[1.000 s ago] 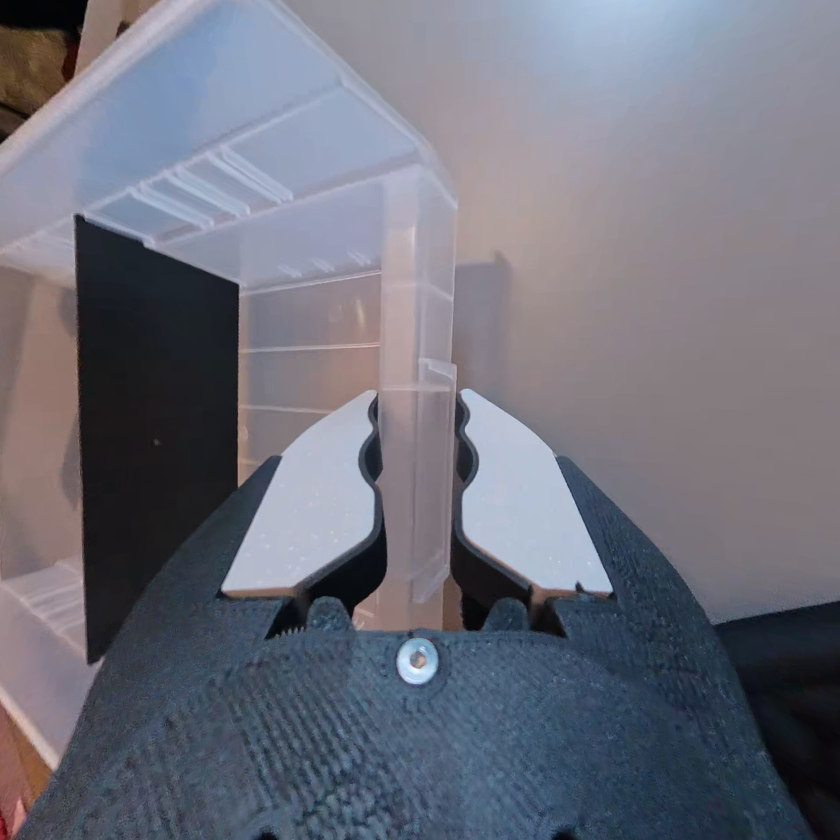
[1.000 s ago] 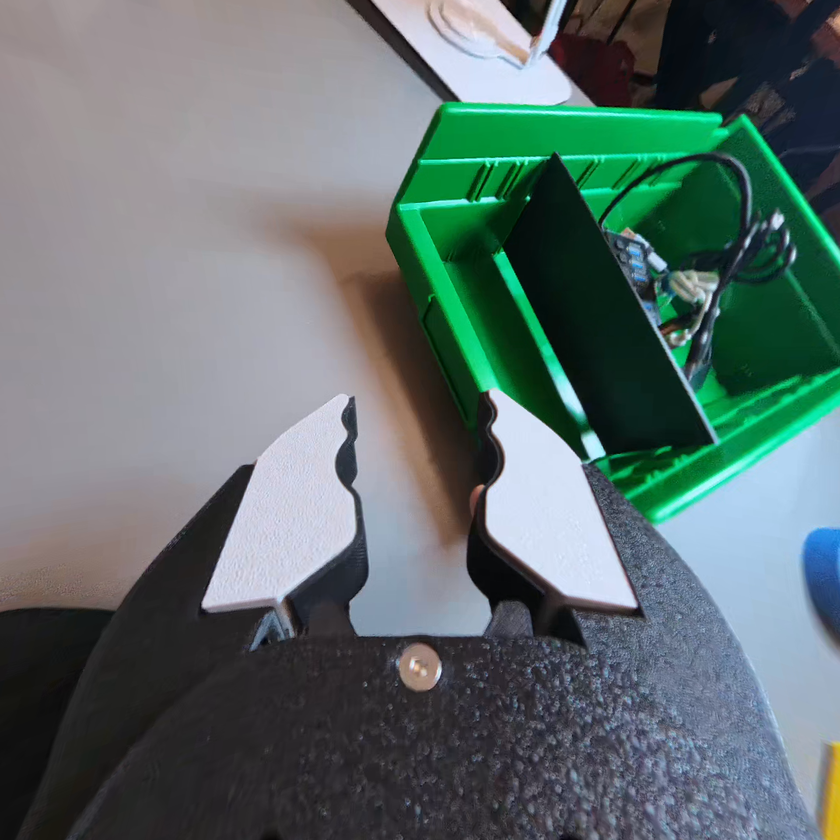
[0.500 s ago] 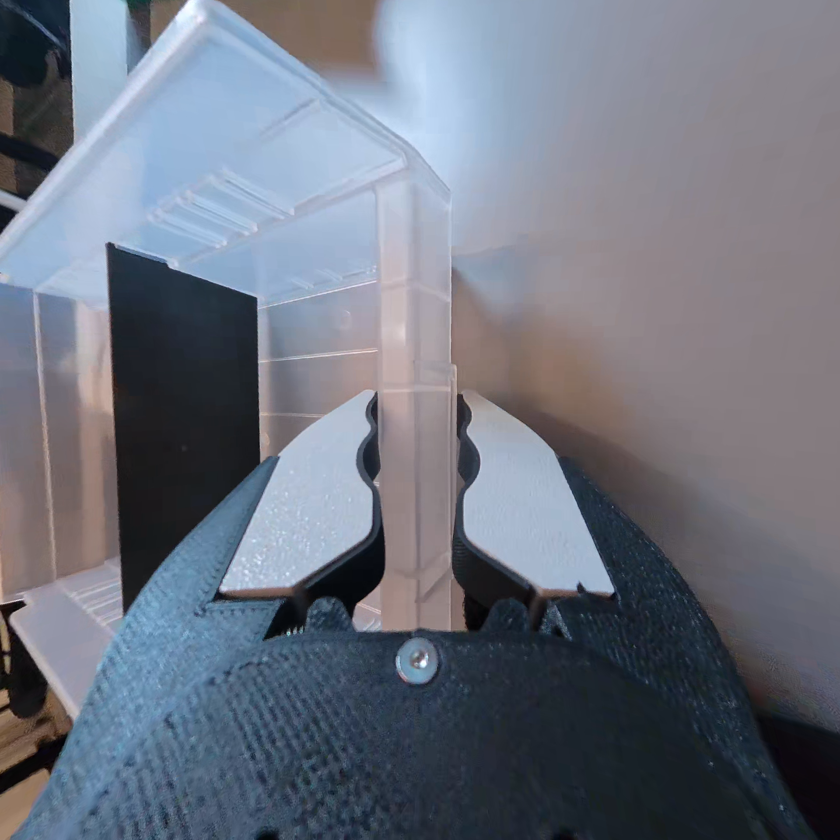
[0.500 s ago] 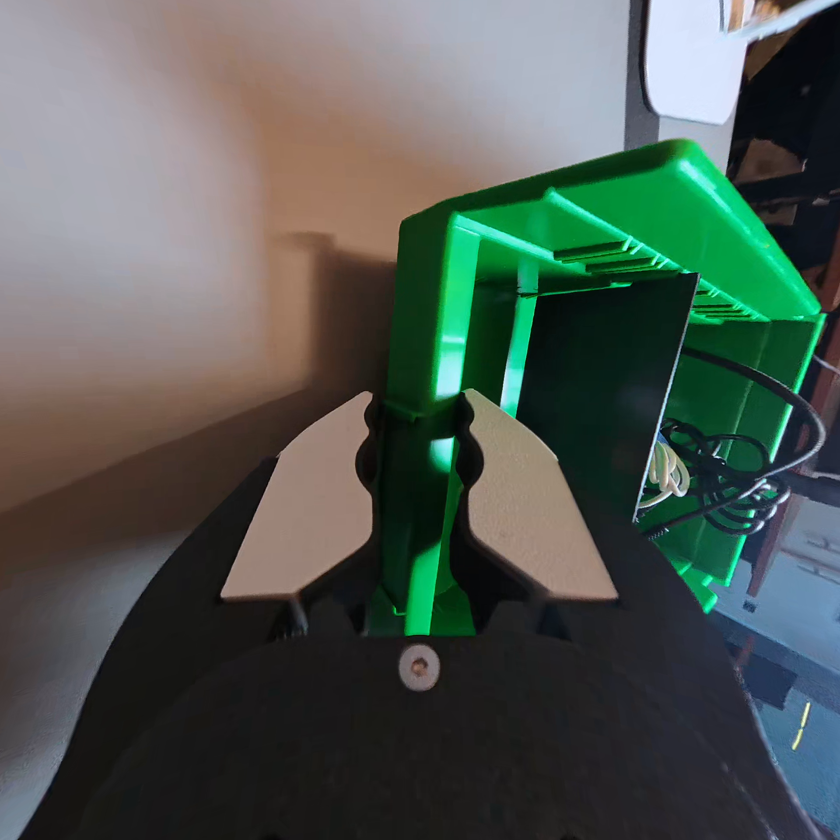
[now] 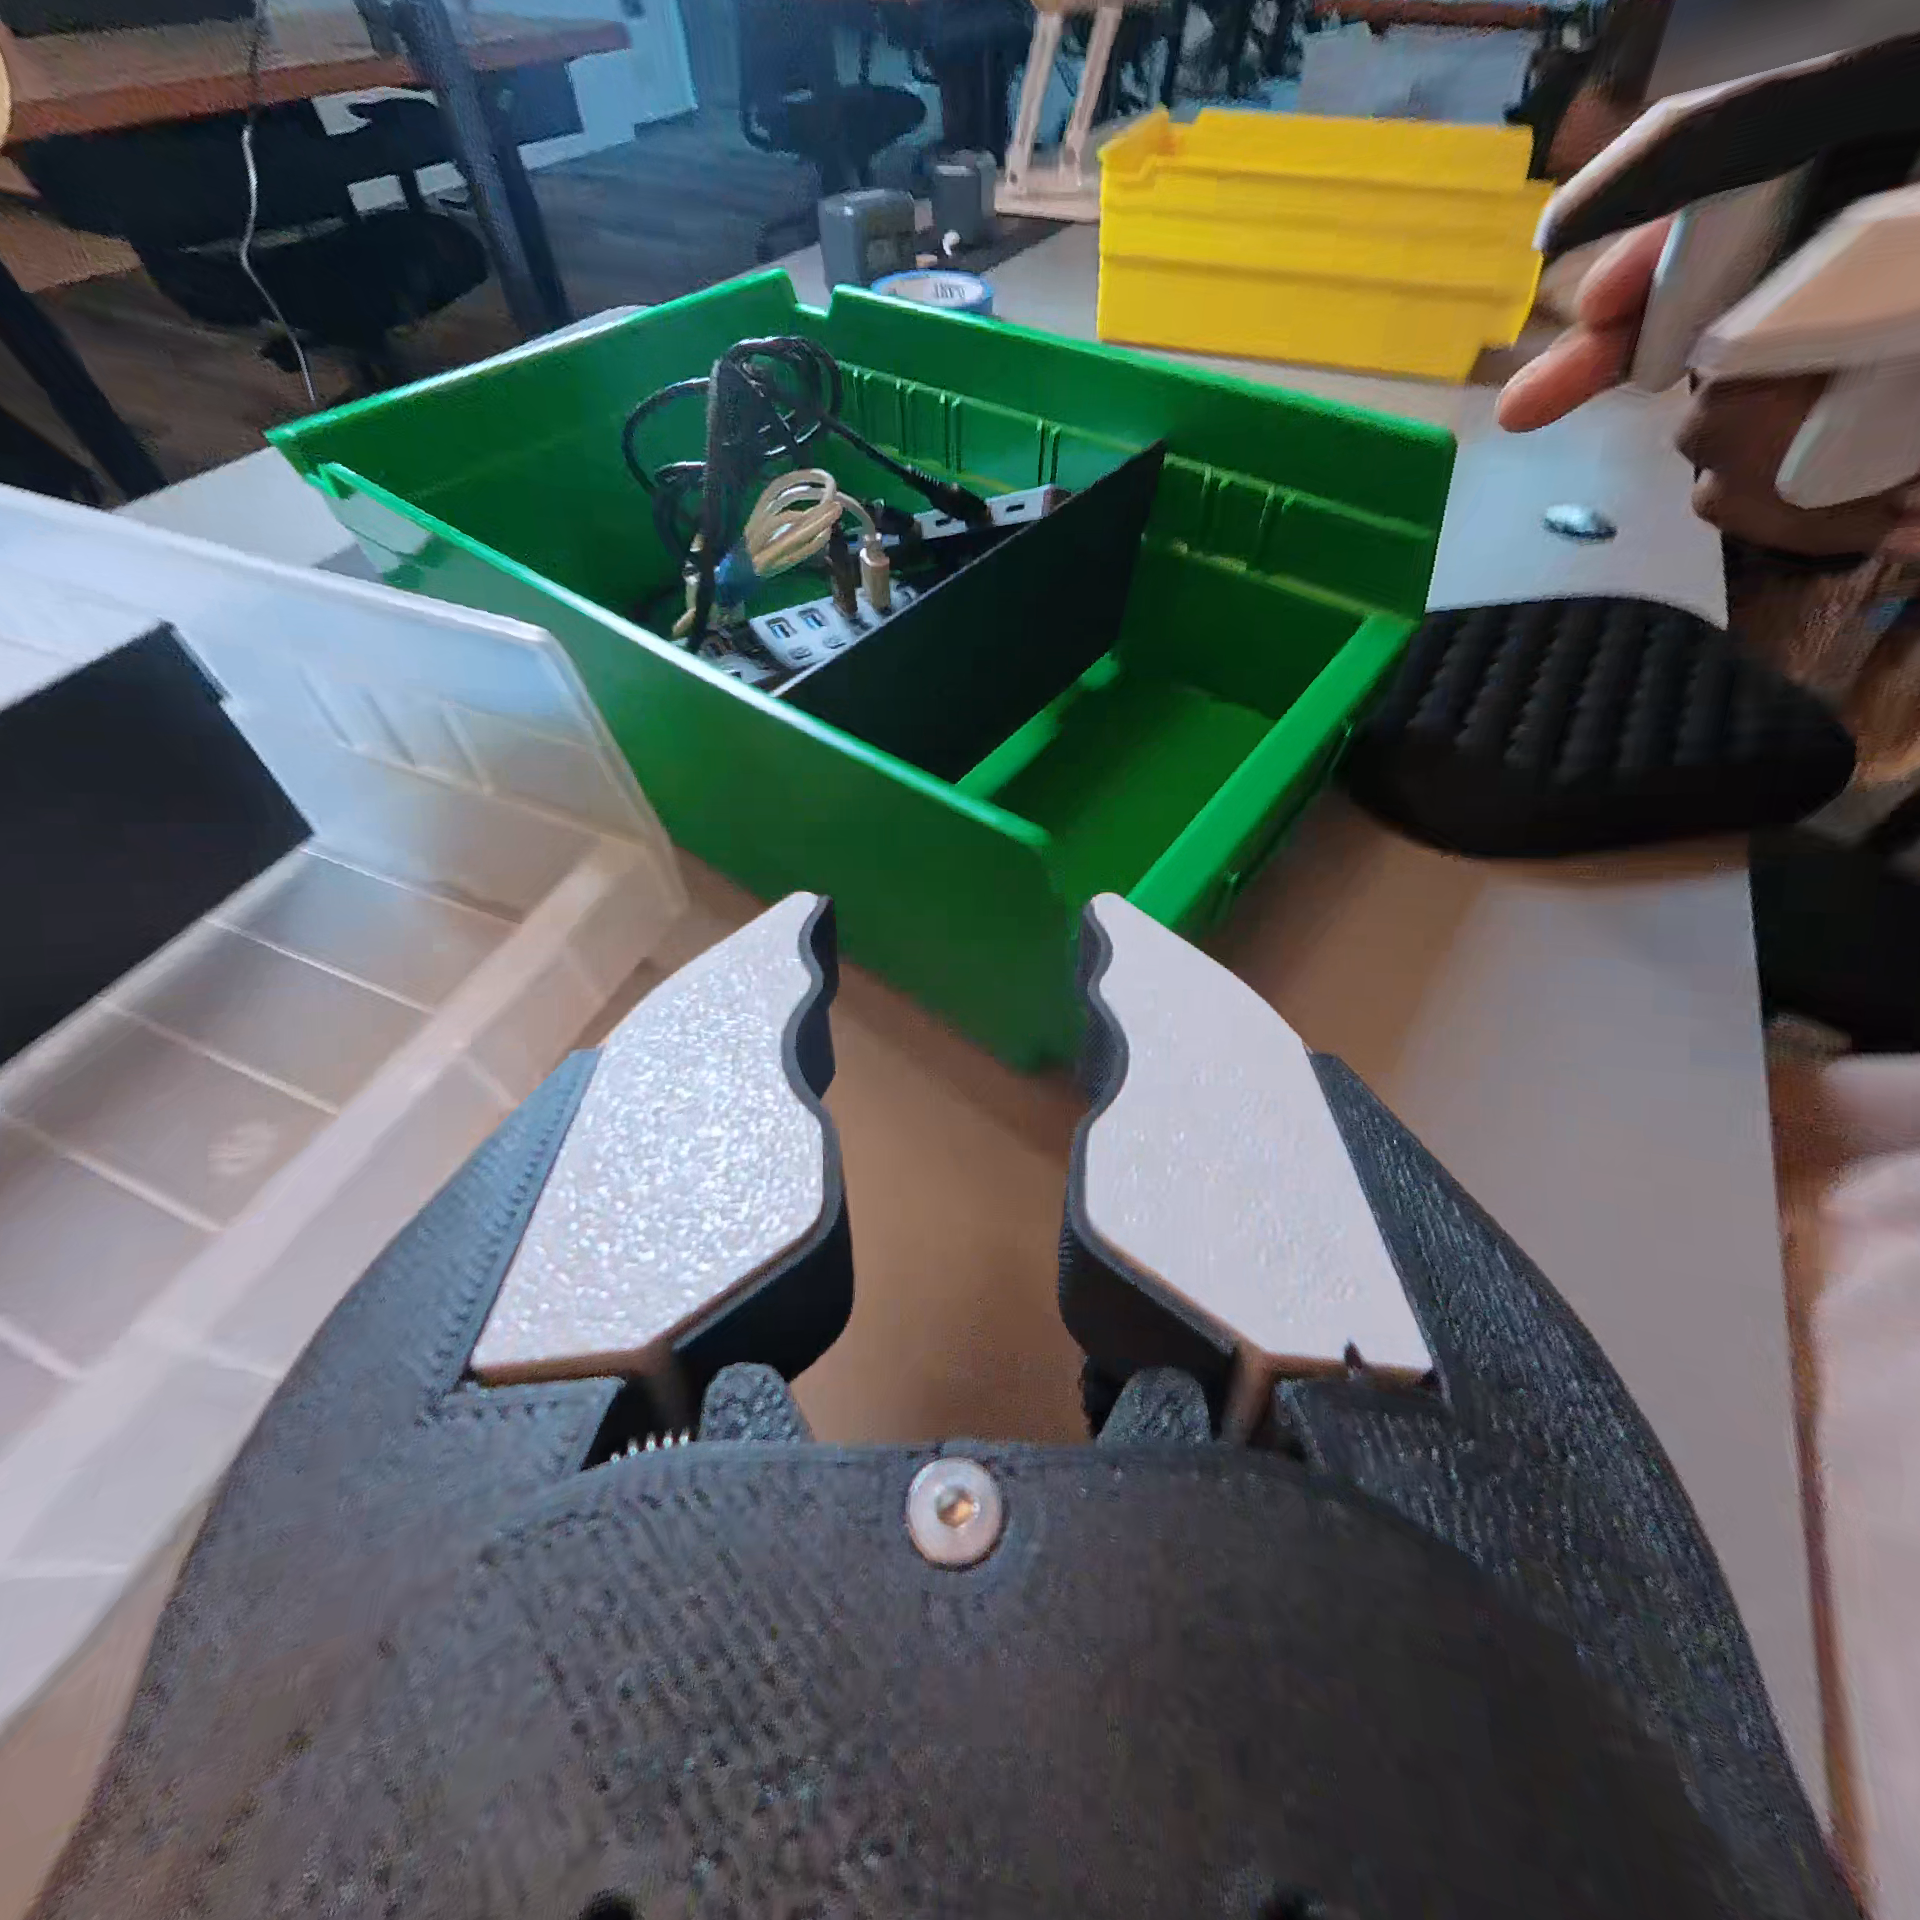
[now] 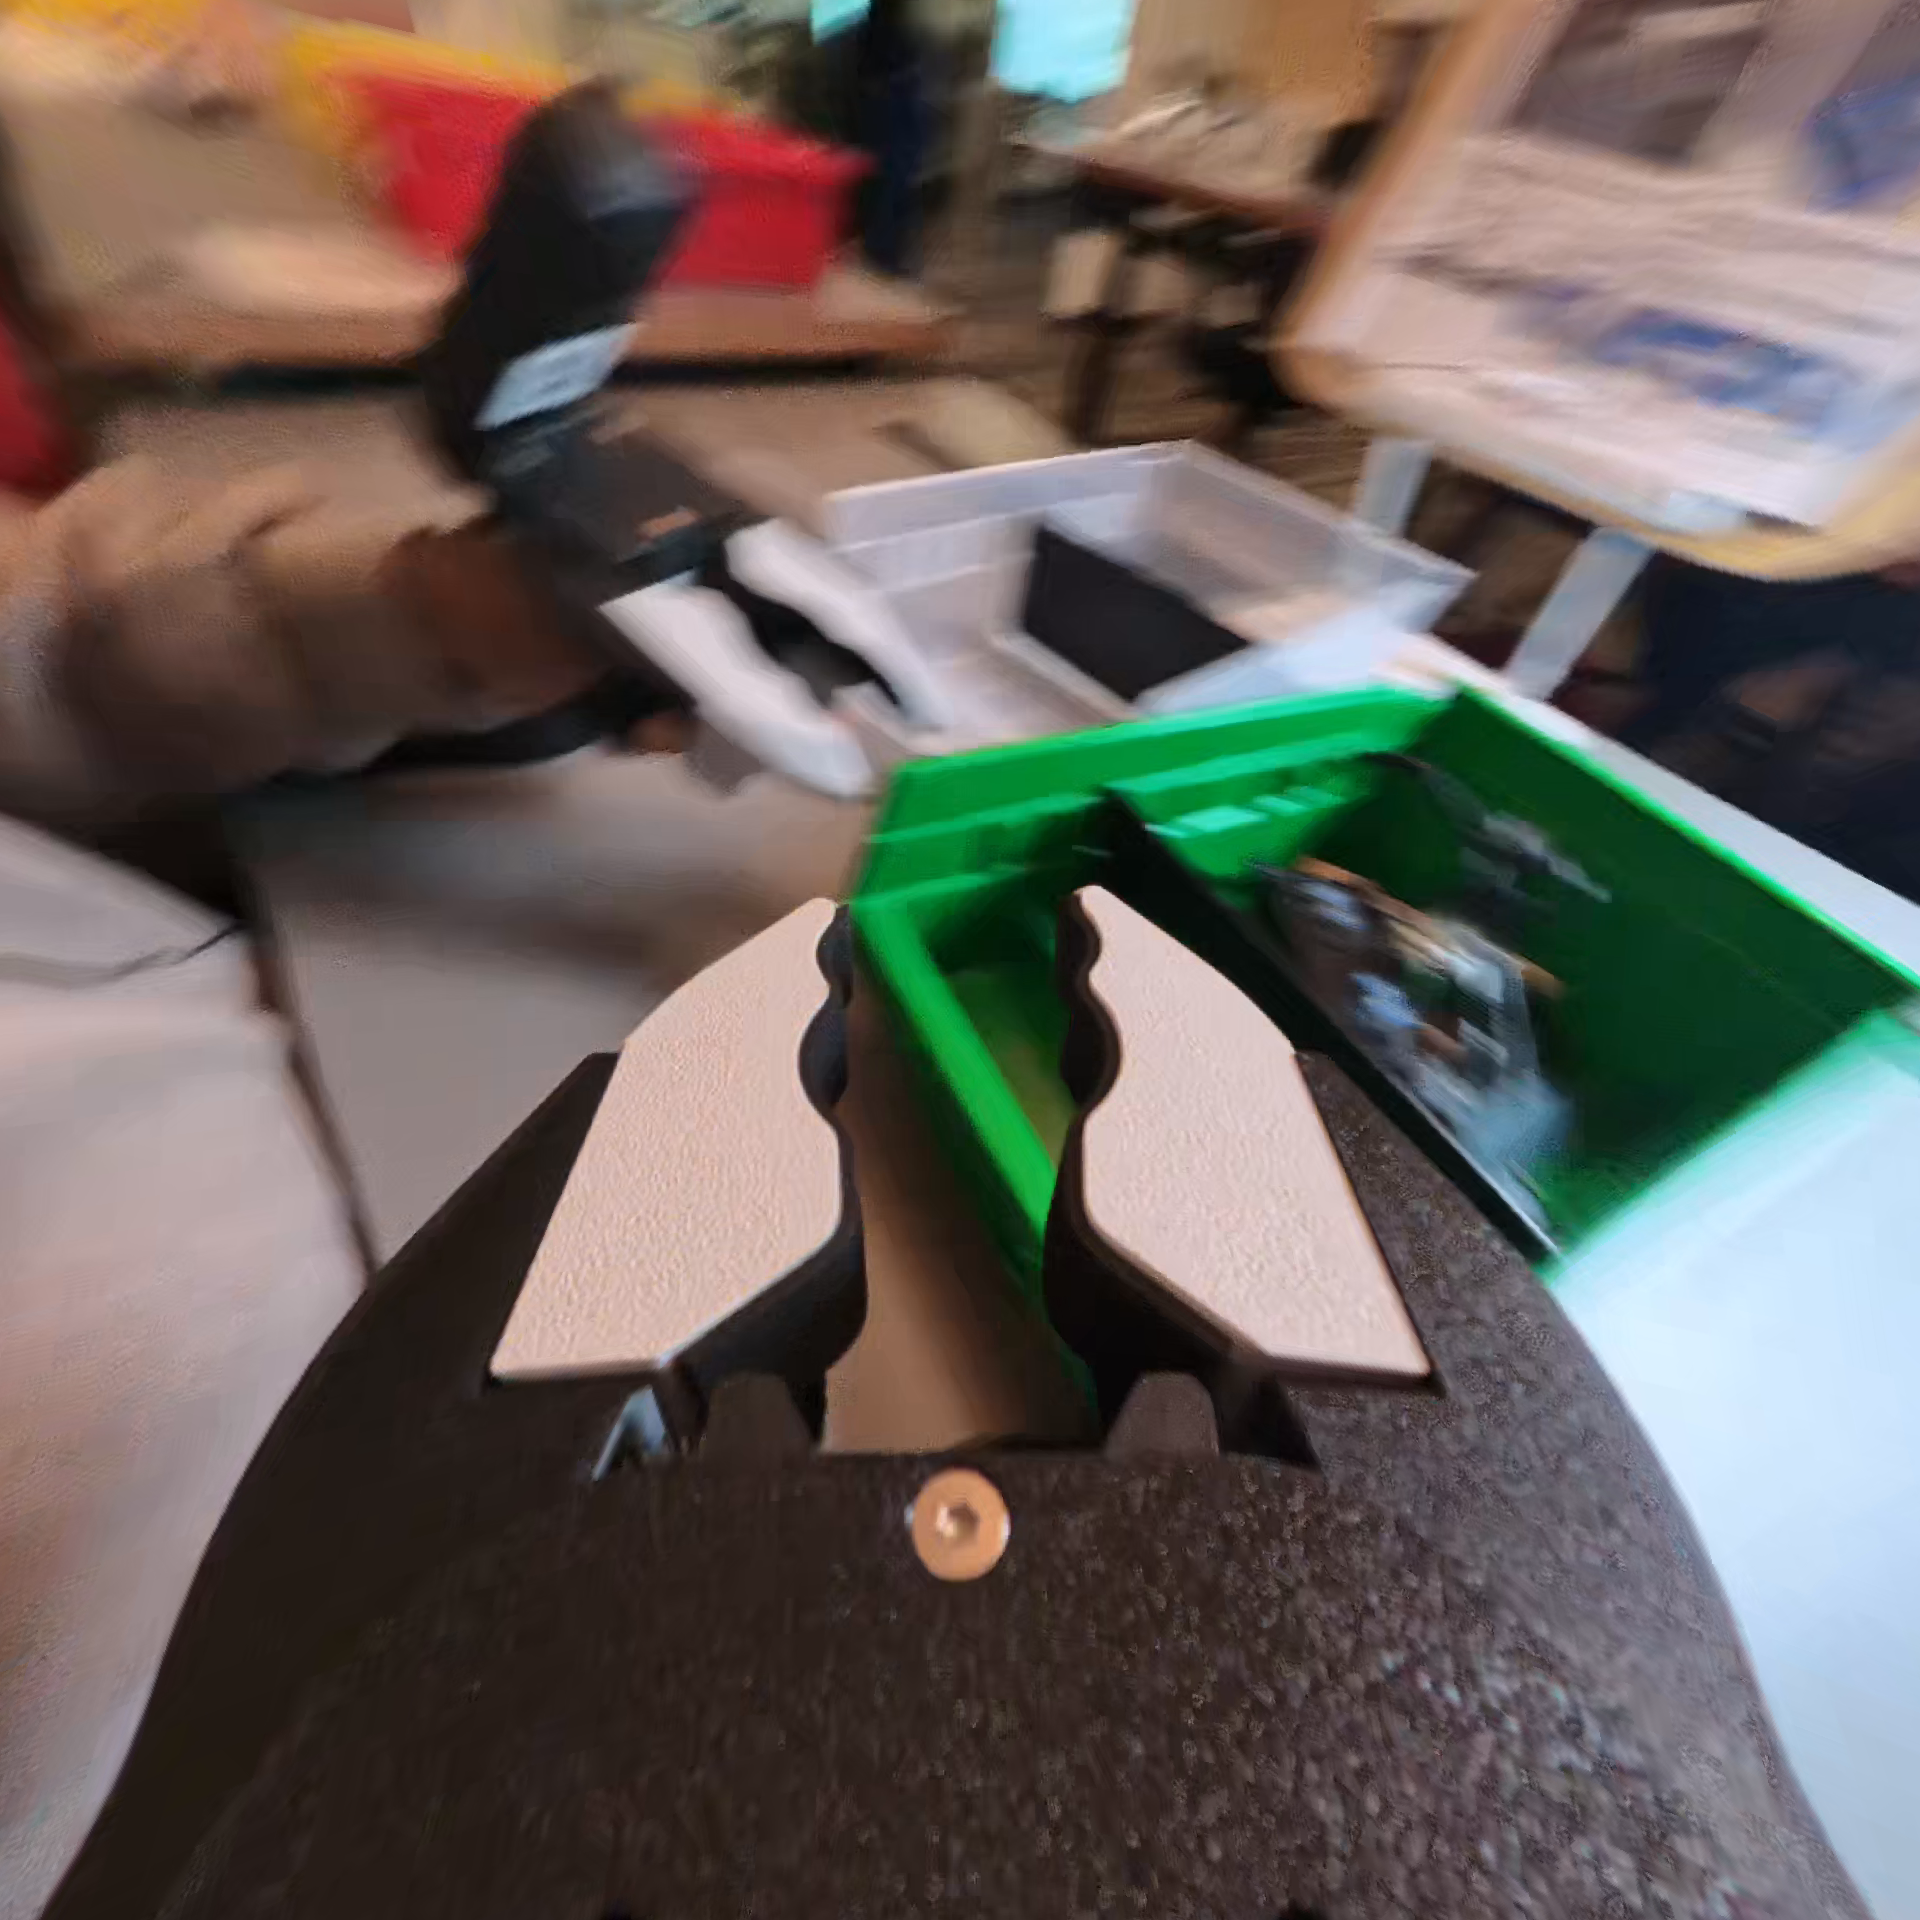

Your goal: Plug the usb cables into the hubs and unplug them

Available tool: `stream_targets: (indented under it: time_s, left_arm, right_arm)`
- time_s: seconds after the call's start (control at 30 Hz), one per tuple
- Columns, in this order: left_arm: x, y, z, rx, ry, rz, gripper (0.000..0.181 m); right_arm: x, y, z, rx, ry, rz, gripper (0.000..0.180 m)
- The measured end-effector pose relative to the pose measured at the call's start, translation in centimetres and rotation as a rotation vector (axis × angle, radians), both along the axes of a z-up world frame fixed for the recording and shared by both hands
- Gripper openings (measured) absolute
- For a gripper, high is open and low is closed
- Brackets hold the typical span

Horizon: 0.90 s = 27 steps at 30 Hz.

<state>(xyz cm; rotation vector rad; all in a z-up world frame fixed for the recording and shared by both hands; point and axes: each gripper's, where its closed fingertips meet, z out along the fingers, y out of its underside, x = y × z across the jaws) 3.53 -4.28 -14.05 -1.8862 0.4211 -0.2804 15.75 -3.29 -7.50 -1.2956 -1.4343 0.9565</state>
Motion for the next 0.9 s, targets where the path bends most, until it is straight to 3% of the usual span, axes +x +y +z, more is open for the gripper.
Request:
stream_targets:
  time_s: [0.1,0.23,0.27,0.33,0.47,0.6,0.73,0.9]
  left_arm:
    - [1.8,1.0,-0.9,-0.001,-0.106,0.085,0.056]
    - [1.5,3.5,-1.7,0.029,-0.103,0.230,0.039]
    - [1.6,3.9,-1.7,0.028,-0.100,0.250,0.039]
    - [1.4,4.3,-1.8,0.031,-0.048,0.290,0.032]
    - [2.3,4.1,-1.2,0.055,0.002,0.254,0.030]
    - [3.0,2.8,1.3,0.144,0.046,0.230,0.027]
    - [2.6,0.3,6.7,0.282,0.094,0.267,0.027]
    - [-2.3,-5.9,13.3,0.377,0.181,0.397,0.027]
  right_arm:
    - [6.1,7.0,-1.7,-0.144,0.072,-0.376,0.046]
    - [6.0,8.7,-7.5,-0.276,-0.077,-0.436,0.061]
    - [5.2,9.2,-8.0,-0.271,-0.099,-0.444,0.059]
    - [4.0,10.6,-8.7,-0.224,-0.138,-0.486,0.035]
    - [4.6,12.3,-8.2,-0.111,-0.120,-0.606,0.019]
    - [5.5,11.1,-6.4,-0.074,-0.036,-0.637,0.017]
    - [5.2,9.2,-0.9,0.029,0.076,-0.613,0.017]
    - [-0.9,5.3,5.6,0.048,0.200,-0.443,0.018]
